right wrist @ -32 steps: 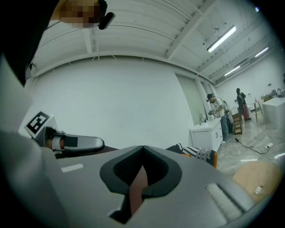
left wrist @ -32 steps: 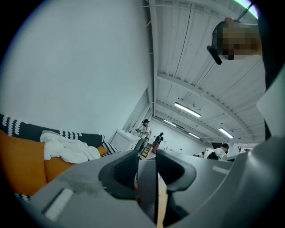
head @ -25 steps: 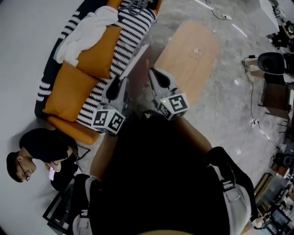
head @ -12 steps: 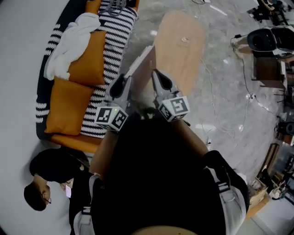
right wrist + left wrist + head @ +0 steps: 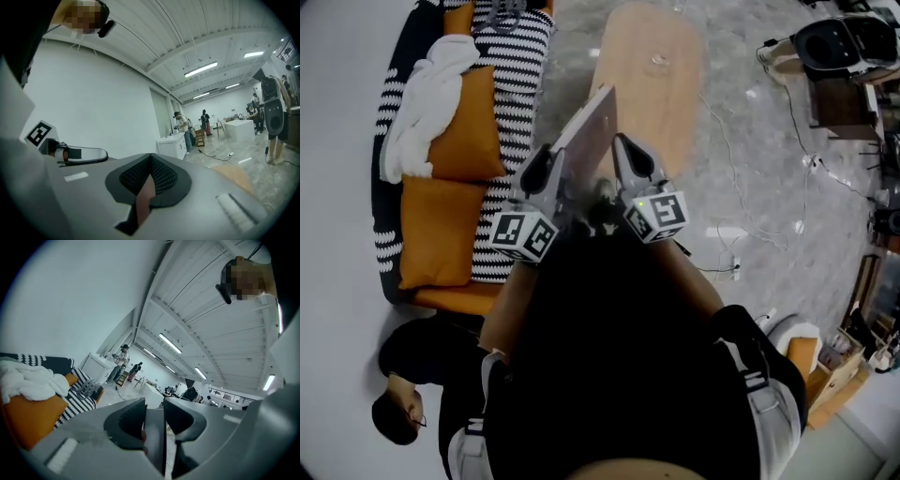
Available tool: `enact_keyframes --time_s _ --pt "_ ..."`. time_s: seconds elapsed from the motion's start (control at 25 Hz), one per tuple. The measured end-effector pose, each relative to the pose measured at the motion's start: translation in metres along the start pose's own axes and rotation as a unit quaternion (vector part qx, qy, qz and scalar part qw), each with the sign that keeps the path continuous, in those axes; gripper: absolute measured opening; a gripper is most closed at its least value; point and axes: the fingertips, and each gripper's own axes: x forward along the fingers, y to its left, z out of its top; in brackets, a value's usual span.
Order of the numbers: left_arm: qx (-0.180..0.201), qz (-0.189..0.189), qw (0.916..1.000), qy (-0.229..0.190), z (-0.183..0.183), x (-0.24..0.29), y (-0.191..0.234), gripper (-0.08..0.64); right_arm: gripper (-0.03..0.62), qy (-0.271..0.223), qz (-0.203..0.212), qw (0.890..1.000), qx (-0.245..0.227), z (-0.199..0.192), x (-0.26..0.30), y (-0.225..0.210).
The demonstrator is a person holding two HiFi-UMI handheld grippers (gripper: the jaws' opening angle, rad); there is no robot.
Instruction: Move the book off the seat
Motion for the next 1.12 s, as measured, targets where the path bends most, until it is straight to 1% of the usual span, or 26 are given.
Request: enact_keyframes --time_s 0.28,0.44,0.72,0.92,1.12 --pt "-0.001 0.011 0.9999 0.002 -0.005 0.028 -0.008 0.137 0.008 -0.011 0.000 1.000 0.007 0.007 0.002 -0.035" --pt "0.007 0.011 0.9999 0.004 -0.005 0.050 -0.017 0.137 0.008 -0.016 -0.001 1.000 0.011 0.015 0.004 -0.059" --pt "0.002 0.019 0.9998 0.006 -0.013 0.084 -0.022 0.137 0.008 -0.017 0.005 1.000 0.022 0.016 0.012 -0.094" --pt "0.002 0.034 0.9994 0.006 -0.017 0.110 -0.027 0.137 0.008 -0.010 0.010 0.999 0.034 0.018 0.017 -0.123" --pt "0.003 0.042 0.9991 0.002 -0.023 0.131 -0.031 0.137 0.008 -0.006 0.024 0.999 0.042 0.015 0.022 -0.148"
